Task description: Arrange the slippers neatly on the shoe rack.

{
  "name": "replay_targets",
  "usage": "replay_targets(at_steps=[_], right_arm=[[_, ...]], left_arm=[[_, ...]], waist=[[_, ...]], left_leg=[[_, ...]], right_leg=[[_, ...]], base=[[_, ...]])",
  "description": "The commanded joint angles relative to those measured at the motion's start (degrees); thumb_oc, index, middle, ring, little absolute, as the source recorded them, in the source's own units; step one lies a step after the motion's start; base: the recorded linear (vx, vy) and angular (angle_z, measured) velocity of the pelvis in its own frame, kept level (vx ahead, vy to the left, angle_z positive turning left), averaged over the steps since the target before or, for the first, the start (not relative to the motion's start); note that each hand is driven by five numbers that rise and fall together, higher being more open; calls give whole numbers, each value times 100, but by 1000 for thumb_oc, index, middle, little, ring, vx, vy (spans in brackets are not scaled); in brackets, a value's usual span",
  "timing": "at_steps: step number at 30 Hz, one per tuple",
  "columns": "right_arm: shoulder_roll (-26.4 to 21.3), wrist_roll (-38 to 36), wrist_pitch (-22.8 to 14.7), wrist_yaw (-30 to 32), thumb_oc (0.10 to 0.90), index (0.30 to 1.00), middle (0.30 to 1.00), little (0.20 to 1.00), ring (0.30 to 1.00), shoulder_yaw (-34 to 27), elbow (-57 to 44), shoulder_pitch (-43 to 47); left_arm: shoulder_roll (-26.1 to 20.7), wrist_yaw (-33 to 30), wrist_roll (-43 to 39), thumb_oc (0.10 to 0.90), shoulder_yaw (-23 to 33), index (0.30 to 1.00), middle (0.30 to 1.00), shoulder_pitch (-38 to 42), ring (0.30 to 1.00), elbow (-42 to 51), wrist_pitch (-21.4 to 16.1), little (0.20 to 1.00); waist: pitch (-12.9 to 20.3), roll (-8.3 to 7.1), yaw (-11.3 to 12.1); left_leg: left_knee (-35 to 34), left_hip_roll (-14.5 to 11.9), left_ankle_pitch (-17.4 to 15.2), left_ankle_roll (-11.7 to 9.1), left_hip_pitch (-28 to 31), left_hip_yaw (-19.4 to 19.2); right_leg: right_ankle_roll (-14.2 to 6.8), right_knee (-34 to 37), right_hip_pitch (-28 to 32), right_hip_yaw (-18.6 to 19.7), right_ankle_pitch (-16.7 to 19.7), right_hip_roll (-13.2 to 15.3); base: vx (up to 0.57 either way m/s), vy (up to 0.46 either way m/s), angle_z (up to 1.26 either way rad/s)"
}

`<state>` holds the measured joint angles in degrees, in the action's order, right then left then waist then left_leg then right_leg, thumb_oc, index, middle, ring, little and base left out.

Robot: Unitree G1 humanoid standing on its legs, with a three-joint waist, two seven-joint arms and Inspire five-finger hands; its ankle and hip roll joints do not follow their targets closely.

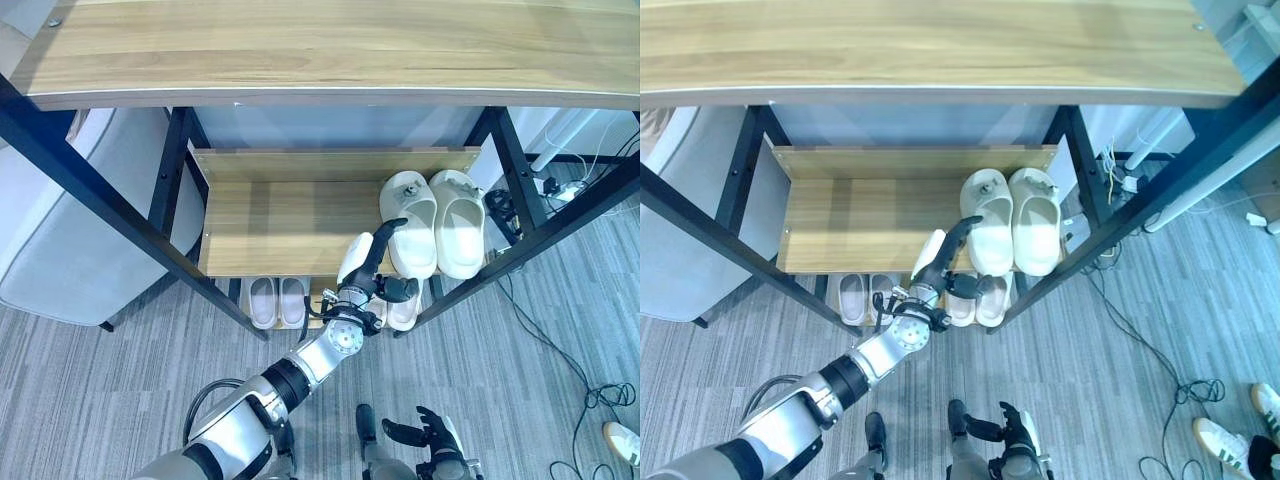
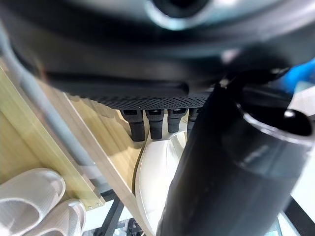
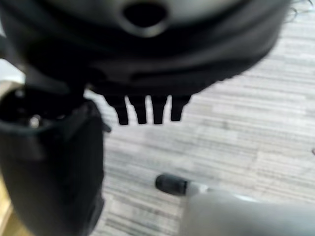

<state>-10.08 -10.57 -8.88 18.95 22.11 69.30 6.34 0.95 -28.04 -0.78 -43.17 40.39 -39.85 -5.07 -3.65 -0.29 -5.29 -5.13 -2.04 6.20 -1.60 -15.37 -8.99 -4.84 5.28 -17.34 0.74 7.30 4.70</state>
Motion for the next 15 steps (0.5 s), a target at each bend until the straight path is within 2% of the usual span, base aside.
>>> replay_targets(at_steps=[1, 6, 15], right_arm=[[-269, -113, -172, 101, 800, 900, 900, 900, 900, 80, -16, 34], [-237, -134, -172, 76, 800, 900, 900, 900, 900, 51, 34, 32], [-122, -145, -88, -47, 800, 900, 900, 900, 900, -89, 30, -60]], left_arm=[[1145, 154, 301, 800, 107, 900, 900, 1314, 900, -753, -371, 900], [1031, 182, 300, 800, 163, 900, 900, 1265, 900, -711, -361, 900], [471, 354, 327, 800, 270, 900, 900, 1053, 900, 2, -372, 900]], waist=[[-74, 144, -98], [-3, 141, -55], [124, 105, 67]], left_leg=[[13, 112, -194, -50, -119, 214], [13, 110, -200, -52, -57, 238], [13, 137, -278, -73, 339, 292]], right_leg=[[-237, -251, -323, -224, -176, -177], [-234, -266, -227, -246, -222, -191], [-265, -250, 238, -375, -349, -201]], base=[[0, 0, 0], [7, -3, 0], [33, -4, 1]])
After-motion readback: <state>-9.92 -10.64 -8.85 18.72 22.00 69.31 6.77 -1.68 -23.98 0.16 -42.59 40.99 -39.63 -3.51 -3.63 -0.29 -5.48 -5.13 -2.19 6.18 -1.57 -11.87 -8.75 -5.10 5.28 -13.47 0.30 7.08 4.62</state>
